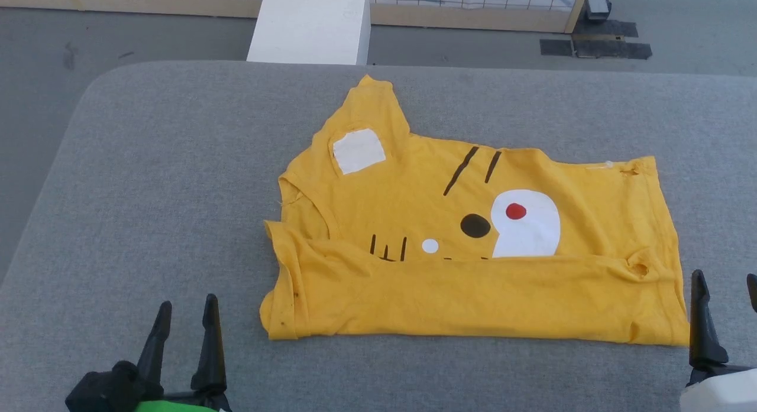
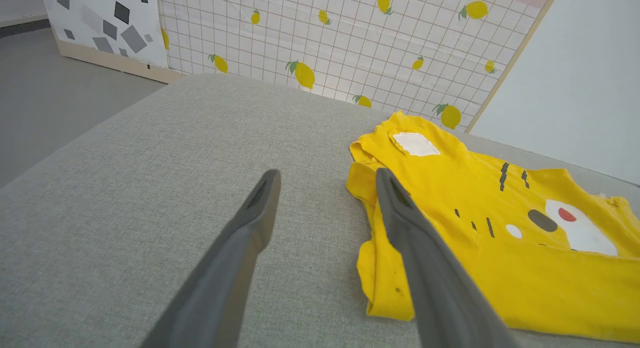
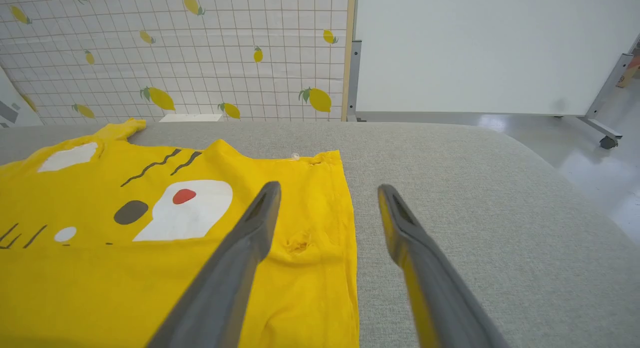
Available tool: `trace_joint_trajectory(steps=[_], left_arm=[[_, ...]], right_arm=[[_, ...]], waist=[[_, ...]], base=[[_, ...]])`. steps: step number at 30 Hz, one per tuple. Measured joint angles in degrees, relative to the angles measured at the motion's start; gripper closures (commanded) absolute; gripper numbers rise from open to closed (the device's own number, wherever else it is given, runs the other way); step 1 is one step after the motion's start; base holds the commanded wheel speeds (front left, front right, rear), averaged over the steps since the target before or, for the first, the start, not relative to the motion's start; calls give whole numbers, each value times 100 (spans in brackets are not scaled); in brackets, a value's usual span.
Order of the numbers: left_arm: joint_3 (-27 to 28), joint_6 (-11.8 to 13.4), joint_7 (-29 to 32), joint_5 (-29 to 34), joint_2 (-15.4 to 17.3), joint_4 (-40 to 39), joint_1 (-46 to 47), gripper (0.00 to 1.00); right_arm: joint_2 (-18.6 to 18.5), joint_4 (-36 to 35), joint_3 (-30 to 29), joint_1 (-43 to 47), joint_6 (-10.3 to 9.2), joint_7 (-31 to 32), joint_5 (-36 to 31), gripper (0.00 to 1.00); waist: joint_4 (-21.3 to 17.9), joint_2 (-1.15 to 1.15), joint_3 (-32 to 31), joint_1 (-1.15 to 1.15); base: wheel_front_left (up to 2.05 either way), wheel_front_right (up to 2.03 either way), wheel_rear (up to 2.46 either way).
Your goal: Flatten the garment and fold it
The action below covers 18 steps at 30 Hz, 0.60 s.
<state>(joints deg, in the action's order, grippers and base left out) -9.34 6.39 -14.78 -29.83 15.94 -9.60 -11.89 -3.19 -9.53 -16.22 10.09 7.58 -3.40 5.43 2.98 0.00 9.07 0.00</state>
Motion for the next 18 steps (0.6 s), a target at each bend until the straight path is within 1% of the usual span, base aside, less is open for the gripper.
trace_joint_trajectory(steps=[2,4,6,13,15,18], left_arm=[[35,-138,0,65,-104,85,-17,0],[-44,-247,0,105,-108,204,-14,0],[-176,-354,140,111,-80,305,-2,0],[-650,-631,1195,147,151,401,351,0],[-731,-669,1456,160,245,501,499,0],[-814,-719,1705,158,289,637,679,0]], right_arm=[[10,24,-10,3,0,-43,-45,0],[12,43,-9,4,0,-43,-92,0],[15,57,-8,4,0,-43,-98,0],[18,86,51,4,0,-22,-98,0],[19,108,99,4,0,-7,-98,0],[22,137,167,-4,0,0,-98,0]], waist=[[5,0,-35,0],[11,0,-59,0],[20,0,-71,0],[38,0,-15,0],[37,0,20,0],[14,0,83,0]], base=[[0,0,0],[0,0,0],[0,0,0],[0,0,0],[0,0,0],[0,0,0]])
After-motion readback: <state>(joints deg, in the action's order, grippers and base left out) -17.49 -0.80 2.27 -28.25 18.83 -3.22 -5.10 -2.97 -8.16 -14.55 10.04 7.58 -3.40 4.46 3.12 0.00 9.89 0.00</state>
